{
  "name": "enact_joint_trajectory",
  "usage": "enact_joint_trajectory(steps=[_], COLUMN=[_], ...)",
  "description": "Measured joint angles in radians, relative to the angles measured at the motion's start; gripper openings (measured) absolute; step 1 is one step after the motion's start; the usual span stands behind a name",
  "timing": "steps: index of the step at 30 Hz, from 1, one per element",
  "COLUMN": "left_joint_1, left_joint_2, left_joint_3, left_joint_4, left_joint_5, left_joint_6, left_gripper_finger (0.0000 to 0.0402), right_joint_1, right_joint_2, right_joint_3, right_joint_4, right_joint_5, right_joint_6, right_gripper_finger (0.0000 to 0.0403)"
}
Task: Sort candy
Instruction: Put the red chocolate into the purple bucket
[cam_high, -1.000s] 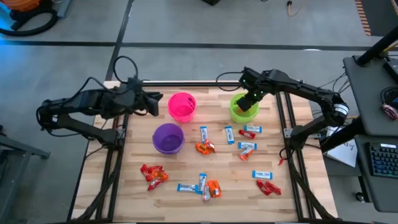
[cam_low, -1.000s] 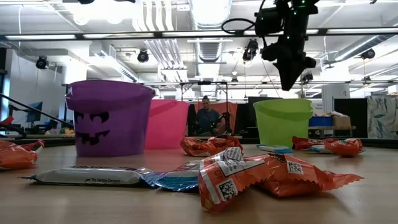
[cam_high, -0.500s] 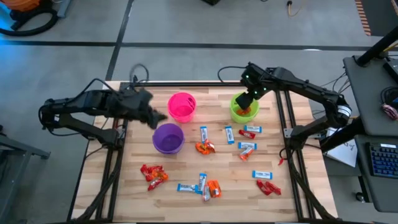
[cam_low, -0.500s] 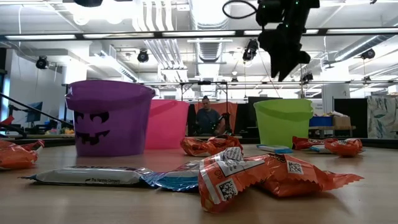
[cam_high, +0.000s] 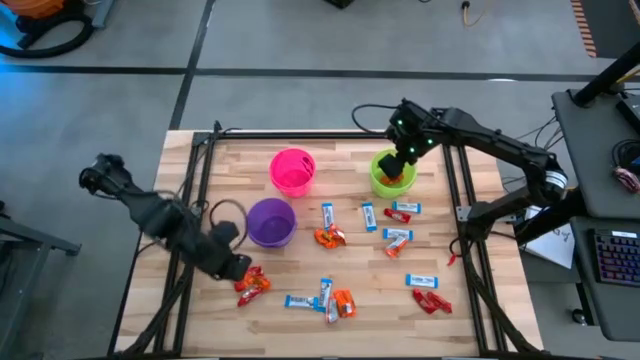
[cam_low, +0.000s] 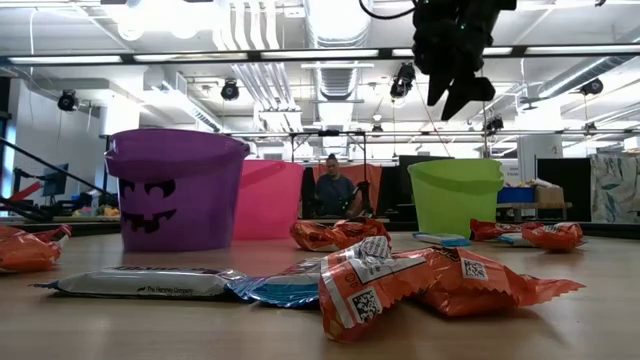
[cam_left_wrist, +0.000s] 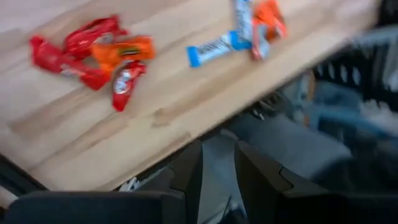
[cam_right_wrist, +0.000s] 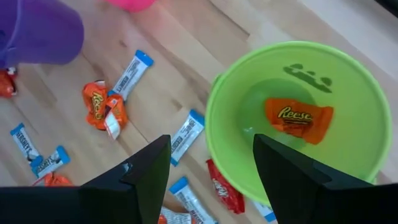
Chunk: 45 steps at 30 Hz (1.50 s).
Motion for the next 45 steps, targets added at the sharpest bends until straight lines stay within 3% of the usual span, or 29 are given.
enact_joint_trajectory(steps=[6, 10, 18, 26, 31, 38, 45], left_joint_1=[-0.087, -0.089, -0.083, -0.083, -0.083, -0.083, -0.084], left_joint_2=[-0.008, -0.016, 0.024, 0.095, 0.161, 0.22, 0.248], left_joint_3=[-0.182, -0.339, -0.539, -0.592, -0.597, -0.597, -0.596], left_joint_4=[0.046, 0.15, 0.286, 0.276, 0.293, 0.317, 0.338], left_joint_5=[-0.033, -0.043, -0.033, -0.032, -0.032, -0.031, -0.028], left_joint_6=[-0.305, -0.392, -0.416, -0.406, -0.386, -0.377, -0.371], left_gripper_finger=[0.0076, 0.0076, 0.0098, 0.0161, 0.0174, 0.0145, 0.0072], right_joint_1=[0.049, 0.092, 0.204, 0.288, 0.316, 0.333, 0.332], right_joint_2=[-0.025, -0.038, -0.055, -0.058, -0.058, -0.058, -0.058], right_joint_3=[0.0, 0.0, 0.0, 0.0, 0.0, 0.0, 0.0], right_joint_4=[0.001, 0.001, 0.001, 0.002, 0.002, 0.002, 0.001], right_joint_5=[-0.002, 0.001, 0.049, 0.11, 0.135, 0.136, 0.137], right_joint_6=[0.066, 0.114, 0.224, 0.305, 0.339, 0.349, 0.349], right_gripper_finger=[0.0222, 0.0222, 0.0222, 0.0222, 0.0222, 0.0222, 0.0221])
